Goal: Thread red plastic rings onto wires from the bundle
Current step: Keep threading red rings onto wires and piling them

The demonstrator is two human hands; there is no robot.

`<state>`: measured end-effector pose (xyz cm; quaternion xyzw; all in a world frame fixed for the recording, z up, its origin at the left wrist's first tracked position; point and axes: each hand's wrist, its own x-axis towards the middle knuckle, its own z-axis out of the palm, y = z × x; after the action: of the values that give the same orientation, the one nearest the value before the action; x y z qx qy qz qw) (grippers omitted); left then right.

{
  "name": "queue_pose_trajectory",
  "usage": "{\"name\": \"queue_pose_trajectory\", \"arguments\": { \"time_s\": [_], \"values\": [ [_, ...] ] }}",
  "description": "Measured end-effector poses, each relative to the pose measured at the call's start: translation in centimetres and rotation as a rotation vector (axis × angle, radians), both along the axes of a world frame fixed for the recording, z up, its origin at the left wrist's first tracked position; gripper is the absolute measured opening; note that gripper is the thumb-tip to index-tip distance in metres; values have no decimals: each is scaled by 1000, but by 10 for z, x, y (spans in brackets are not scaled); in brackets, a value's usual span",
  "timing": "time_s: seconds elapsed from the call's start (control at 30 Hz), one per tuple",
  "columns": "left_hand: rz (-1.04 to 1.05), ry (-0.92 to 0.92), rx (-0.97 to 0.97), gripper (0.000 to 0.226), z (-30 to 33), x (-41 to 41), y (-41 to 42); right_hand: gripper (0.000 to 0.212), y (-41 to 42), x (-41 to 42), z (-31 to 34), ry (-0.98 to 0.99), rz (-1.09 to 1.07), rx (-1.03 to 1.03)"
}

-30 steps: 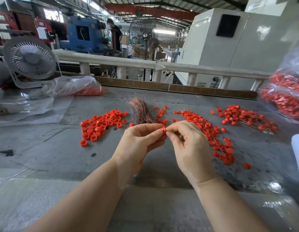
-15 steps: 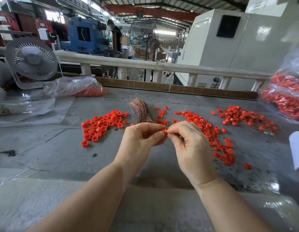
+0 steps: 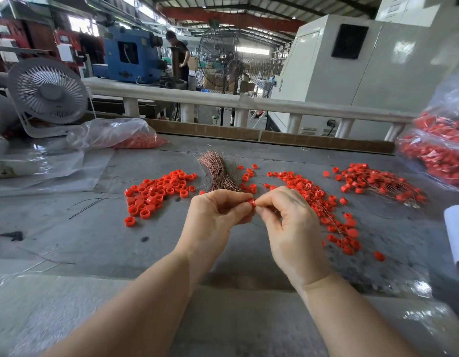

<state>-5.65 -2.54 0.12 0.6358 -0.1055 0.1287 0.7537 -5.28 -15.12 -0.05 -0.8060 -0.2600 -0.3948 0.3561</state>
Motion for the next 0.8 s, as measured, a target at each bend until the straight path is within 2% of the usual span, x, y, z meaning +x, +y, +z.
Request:
{"name": "queue_pose_trajectory", "arguments": {
  "time_s": [0.27,0.8],
  "values": [
    [-111,77,-131,18,0,1,-2,9,-2,2,-1,111,6,141],
    [-130,161,-197,17,1,3,2,5,-1,0,0,81,-10,82]
  ]
}}
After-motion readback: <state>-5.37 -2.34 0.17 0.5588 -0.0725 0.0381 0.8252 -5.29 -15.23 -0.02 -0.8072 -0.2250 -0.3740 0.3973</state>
